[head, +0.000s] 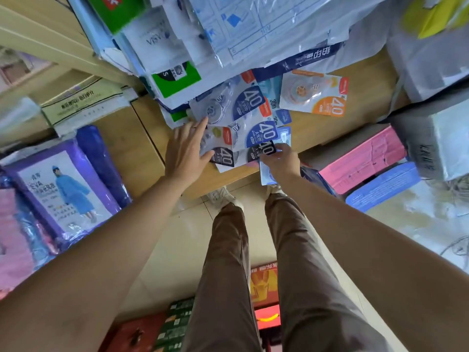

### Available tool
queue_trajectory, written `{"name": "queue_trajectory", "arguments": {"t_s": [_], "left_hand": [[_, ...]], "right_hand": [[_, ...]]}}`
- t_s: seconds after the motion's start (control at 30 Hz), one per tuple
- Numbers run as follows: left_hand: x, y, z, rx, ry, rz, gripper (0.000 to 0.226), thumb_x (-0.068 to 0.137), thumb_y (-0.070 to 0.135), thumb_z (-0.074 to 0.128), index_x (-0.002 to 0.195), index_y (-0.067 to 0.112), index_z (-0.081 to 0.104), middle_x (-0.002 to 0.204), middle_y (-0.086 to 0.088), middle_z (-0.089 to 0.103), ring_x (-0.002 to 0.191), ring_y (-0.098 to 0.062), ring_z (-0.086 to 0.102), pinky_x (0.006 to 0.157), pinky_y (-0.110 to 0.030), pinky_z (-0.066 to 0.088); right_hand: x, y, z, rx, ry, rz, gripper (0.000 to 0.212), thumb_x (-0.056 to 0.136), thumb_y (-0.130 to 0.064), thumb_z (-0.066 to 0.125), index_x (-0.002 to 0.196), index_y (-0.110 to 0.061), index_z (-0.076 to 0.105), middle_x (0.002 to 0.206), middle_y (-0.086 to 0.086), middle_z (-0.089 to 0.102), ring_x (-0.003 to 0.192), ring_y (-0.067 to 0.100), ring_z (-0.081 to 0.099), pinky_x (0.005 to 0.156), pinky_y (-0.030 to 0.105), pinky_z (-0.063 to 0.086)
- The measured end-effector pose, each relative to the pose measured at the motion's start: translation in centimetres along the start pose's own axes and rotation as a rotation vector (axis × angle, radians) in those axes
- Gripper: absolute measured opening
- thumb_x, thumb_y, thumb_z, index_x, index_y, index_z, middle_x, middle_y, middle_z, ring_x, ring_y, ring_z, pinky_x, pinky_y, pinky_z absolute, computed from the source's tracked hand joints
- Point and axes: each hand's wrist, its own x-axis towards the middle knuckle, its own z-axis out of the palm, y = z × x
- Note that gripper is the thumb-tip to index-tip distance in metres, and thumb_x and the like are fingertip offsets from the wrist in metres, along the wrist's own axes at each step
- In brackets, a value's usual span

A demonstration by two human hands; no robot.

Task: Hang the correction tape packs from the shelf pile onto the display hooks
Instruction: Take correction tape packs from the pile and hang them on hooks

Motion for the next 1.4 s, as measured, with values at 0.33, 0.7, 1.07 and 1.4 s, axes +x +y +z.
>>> {"name": "queue_trajectory", "arguments": {"t_s": [0.33,0.7,1.07,1.4], "left_hand": [[-0.7,-0.7,-0.3,-0.080,0.077,-0.083,0.047,0.073,0.035,0.087,0.104,0.016,0.057,0.121,-0.011,0.054,0.103,-0.029,0.058,0.075,-0.040,0.049],[-7.0,0.5,-0.8,-0.263,0.144,-0.407,0.060,0.079,0.072,0.065,0.088,0.014,0.050,0.086,-0.012,0.071,0.079,-0.039,0.064,0.062,-0.044,0.051],[-6.9,4.6,-2.0,-0.500,0.225,-0.492,0.056,0.087,0.058,0.067,0.111,0.008,0.057,0.110,-0.009,0.072,0.099,-0.033,0.067,0.074,-0.040,0.051],[-6.9,6.7,-2.4,-0.722,0.073,-0.405,0.031,0.096,0.013,0.063,0.123,0.004,0.049,0.116,0.000,0.062,0.102,-0.014,0.060,0.073,-0.008,0.043]], "right_hand": [[-0.1,0.6,1.0,0.362,-0.021,0.185,0.013,0.091,-0.015,0.067,0.101,-0.008,0.063,0.102,0.013,0.071,0.089,0.024,0.072,0.082,0.038,0.061],[-1.6,-3.0,-0.4,0.678,-0.136,0.063,0.020,0.091,-0.017,0.070,0.107,-0.006,0.065,0.109,0.018,0.069,0.099,0.027,0.068,0.075,0.033,0.058],[-1.5,-2.2,-5.5,0.562,0.219,0.081,0.027,0.086,-0.041,0.073,0.069,-0.020,0.069,0.072,0.001,0.067,0.069,0.020,0.064,0.064,0.037,0.057],[-3.1,-0.1,-10.8,0.539,0.245,0.028,0.018,0.096,-0.021,0.065,0.080,-0.014,0.066,0.075,0.002,0.066,0.058,0.008,0.063,0.047,0.023,0.053]]}}
